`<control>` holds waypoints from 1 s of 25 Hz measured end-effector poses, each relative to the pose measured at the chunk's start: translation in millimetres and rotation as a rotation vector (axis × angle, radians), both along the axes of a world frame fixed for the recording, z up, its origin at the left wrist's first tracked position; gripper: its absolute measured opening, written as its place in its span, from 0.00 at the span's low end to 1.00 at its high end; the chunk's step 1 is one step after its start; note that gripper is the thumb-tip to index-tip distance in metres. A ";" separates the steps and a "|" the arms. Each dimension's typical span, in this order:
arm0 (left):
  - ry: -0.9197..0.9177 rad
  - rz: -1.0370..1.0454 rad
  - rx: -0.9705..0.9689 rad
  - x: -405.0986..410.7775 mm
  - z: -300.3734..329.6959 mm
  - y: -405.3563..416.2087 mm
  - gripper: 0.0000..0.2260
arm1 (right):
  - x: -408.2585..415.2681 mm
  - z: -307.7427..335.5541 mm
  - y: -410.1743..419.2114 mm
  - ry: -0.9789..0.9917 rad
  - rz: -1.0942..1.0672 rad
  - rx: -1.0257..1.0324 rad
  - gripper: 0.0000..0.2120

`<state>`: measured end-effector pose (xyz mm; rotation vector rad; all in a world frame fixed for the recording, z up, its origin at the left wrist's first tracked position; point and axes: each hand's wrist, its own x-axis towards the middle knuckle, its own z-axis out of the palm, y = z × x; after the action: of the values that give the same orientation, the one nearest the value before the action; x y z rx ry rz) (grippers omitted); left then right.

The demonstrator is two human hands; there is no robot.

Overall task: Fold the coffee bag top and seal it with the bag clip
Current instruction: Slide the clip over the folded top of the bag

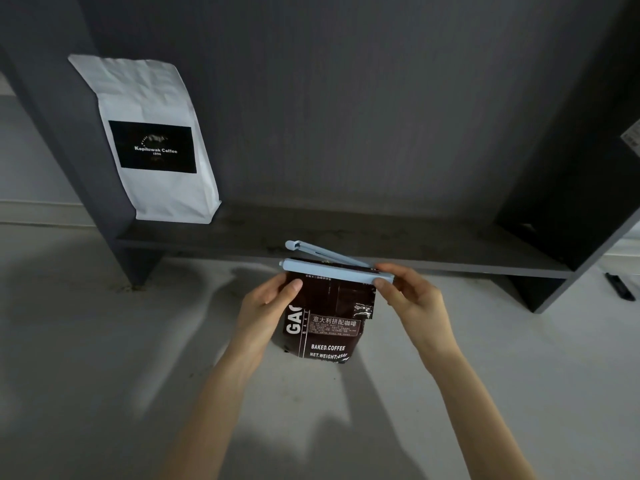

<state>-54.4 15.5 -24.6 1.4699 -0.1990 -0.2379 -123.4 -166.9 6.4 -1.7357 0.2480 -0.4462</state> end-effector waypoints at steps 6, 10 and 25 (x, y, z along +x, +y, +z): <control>-0.033 0.066 0.006 -4.8 -1.5 -2.2 0.11 | 1.6 -3.6 2.5 0.027 0.015 -0.001 0.10; -0.044 0.094 -0.017 -9.6 0.3 -4.8 0.08 | 1.7 -8.1 7.3 0.019 -0.013 0.041 0.08; -0.074 0.092 -0.064 -14.1 1.9 -5.8 0.11 | 1.2 -7.0 14.3 -0.020 -0.042 0.030 0.09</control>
<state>-68.5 9.7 -22.7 1.4213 -0.1968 -0.1016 -122.3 -152.6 -0.6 -1.6987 0.2758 -0.4872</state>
